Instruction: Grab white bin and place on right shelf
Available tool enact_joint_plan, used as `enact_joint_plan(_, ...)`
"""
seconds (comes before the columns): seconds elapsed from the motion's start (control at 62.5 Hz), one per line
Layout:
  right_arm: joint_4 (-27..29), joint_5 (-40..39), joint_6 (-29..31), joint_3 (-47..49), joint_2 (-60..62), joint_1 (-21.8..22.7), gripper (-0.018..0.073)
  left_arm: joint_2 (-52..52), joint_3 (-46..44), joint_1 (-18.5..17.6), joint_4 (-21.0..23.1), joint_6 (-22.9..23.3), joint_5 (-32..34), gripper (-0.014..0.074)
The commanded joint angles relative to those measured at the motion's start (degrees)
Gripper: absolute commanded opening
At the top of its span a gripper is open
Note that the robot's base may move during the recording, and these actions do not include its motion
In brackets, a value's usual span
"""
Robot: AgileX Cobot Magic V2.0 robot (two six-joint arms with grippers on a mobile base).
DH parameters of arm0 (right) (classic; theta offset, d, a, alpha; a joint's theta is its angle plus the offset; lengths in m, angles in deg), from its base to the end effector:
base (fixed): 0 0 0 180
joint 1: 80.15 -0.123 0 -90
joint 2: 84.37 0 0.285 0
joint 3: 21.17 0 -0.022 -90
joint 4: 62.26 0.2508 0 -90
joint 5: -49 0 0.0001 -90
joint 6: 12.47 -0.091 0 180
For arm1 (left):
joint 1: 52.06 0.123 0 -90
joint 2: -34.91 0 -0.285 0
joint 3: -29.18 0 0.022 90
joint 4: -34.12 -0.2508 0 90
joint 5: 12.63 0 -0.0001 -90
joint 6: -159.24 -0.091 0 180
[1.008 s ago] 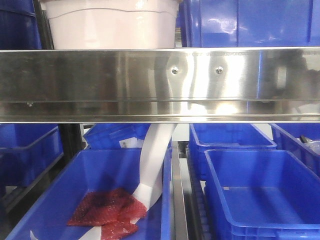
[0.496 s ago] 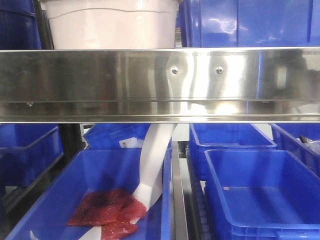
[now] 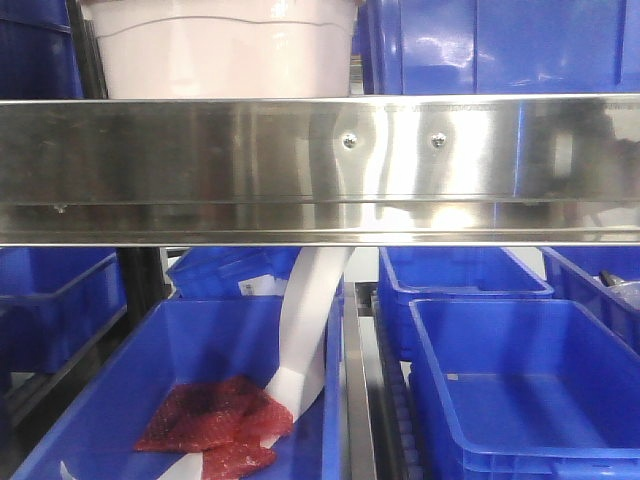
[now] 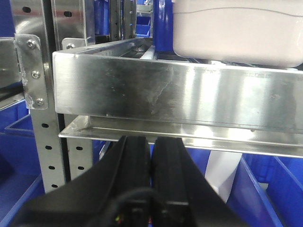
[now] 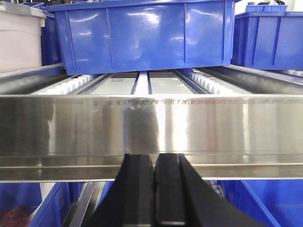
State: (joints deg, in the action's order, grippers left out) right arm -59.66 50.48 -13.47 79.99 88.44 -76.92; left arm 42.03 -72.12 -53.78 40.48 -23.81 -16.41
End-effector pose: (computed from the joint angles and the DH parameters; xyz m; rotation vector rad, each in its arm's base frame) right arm 0.0568 -0.0031 0.2018 0.0900 1.5247 0.0060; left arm 0.0567 -0.0024 0.1991 -0.0158 1.5638 -0.0746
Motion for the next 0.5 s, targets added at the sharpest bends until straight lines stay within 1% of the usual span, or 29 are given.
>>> enact_joint_plan(0.0, -0.8, -4.9, 0.0, 0.2, 0.4, 0.3, 0.0069, -0.5, 1.4, -0.3, 0.0, 0.4, 5.3, -0.0117)
enact_joint_plan(0.48, -0.8, -4.9, 0.0, 0.2, 0.4, 0.3, 0.0069, -0.5, 1.4, -0.3, 0.0, 0.4, 5.3, -0.0117)
